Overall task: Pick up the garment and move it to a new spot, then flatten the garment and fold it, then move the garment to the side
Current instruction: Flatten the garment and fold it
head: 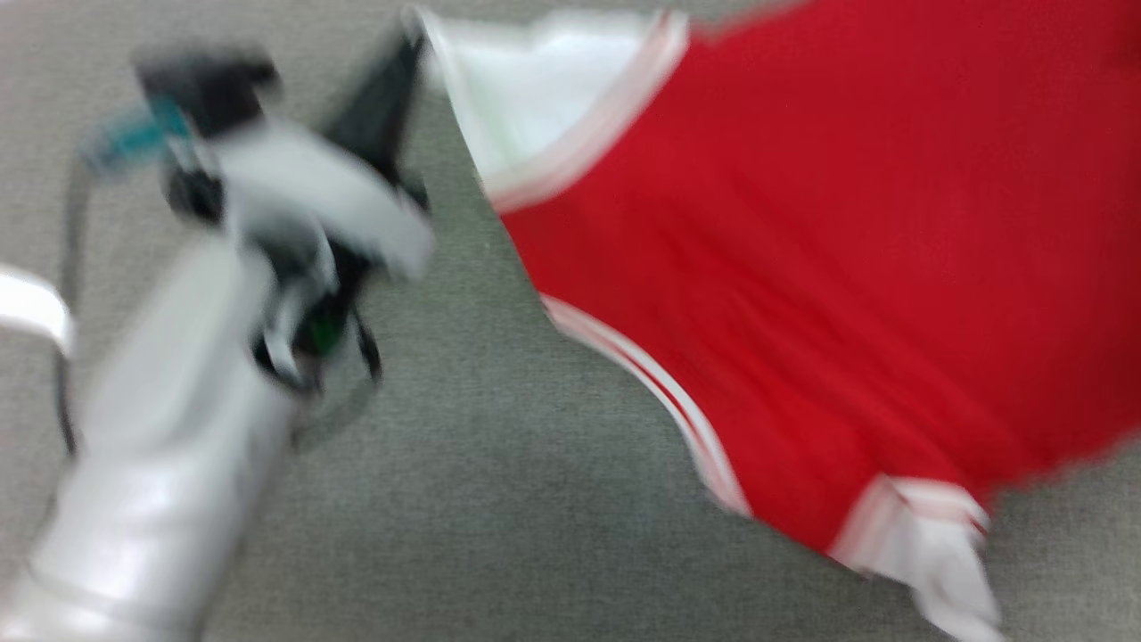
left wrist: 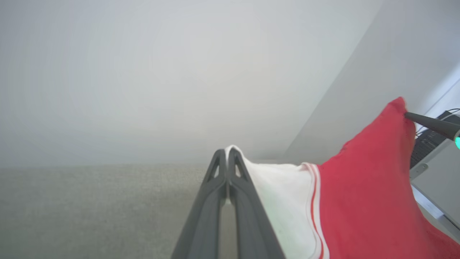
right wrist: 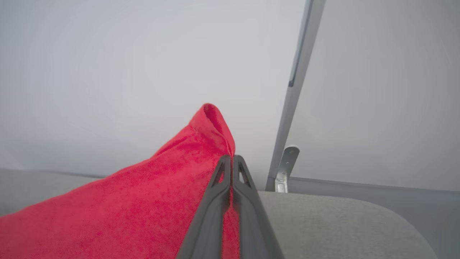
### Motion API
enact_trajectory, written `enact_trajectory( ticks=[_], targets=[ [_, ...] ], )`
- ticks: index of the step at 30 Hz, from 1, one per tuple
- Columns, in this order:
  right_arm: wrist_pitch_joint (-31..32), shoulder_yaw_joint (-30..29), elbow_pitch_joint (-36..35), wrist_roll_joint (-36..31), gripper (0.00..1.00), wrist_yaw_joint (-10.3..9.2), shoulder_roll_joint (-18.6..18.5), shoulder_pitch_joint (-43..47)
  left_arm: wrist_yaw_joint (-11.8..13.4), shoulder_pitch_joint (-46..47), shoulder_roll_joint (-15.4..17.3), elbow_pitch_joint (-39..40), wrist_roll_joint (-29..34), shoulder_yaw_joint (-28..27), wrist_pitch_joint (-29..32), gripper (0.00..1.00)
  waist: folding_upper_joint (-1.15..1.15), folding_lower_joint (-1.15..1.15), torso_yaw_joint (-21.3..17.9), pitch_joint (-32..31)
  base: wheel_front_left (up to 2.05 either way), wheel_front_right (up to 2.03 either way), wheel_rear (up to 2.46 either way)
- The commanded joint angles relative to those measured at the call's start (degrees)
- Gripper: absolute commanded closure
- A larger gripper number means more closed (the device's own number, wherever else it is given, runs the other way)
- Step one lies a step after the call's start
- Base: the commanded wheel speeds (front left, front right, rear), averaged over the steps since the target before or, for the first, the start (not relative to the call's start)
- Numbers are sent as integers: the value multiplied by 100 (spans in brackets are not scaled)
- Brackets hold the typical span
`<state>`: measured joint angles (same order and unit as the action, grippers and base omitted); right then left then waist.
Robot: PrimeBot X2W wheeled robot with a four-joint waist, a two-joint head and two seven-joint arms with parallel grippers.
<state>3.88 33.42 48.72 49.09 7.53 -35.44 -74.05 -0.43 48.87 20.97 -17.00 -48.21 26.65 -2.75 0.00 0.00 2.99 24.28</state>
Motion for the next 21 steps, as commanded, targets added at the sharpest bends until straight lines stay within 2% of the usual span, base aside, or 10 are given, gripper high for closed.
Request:
enact_trajectory(
  ticks=[1,6,9,14,17,21],
  targets=[
    [-90,-77,86,-37,100,-9,48,-123,41,238,-22,-81,35,-50,2,100,0,0,-88,38,0,0,0],
    [-627,-479,664,-198,100,-9,338,-1004,101,1937,-173,-1115,218,-249,-52,100,0,0,-223,202,0,0,0],
    [-835,-566,981,-325,100,-9,507,-1495,185,2951,-246,-1804,439,-333,-290,100,0,0,-324,317,0,0,0],
    [-1115,-669,1360,-514,100,-9,731,-2284,139,4404,-300,-2904,666,-489,-862,100,0,0,-458,434,0,0,0],
    [-1372,-793,1578,-512,100,-9,829,-2569,52,4976,-374,-3389,704,-604,-1105,100,0,0,-490,413,0,0,0],
    [-1430,-692,1740,-532,100,-9,989,-2578,-249,5212,-499,-3842,567,-797,-1217,100,0,0,-505,309,0,0,0]
  ],
)
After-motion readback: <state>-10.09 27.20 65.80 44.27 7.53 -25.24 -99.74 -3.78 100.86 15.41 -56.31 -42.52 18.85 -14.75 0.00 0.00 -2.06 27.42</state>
